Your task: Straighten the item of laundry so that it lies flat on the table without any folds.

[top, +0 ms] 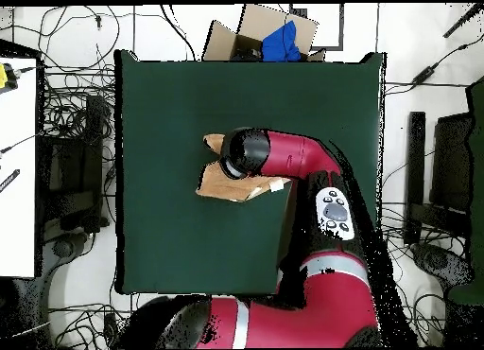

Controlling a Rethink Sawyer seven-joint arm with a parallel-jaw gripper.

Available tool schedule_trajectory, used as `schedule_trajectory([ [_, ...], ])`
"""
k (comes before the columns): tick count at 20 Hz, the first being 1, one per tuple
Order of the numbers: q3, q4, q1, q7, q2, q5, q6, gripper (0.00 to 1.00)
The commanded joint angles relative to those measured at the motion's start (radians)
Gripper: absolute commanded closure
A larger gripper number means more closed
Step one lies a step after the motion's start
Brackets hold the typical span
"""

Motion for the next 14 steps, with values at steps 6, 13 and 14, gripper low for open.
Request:
schedule_trajectory([
  [6, 0.098, 0.054, 0.004, -0.202, -0.182, -0.046, 0.296, 1.00],
  [13, 0.110, 0.010, 0.014, -0.179, -0.232, -0.033, 0.441, 1.00],
  [14, 0.112, 0.003, 0.015, -0.177, -0.237, -0.032, 0.458, 1.00],
])
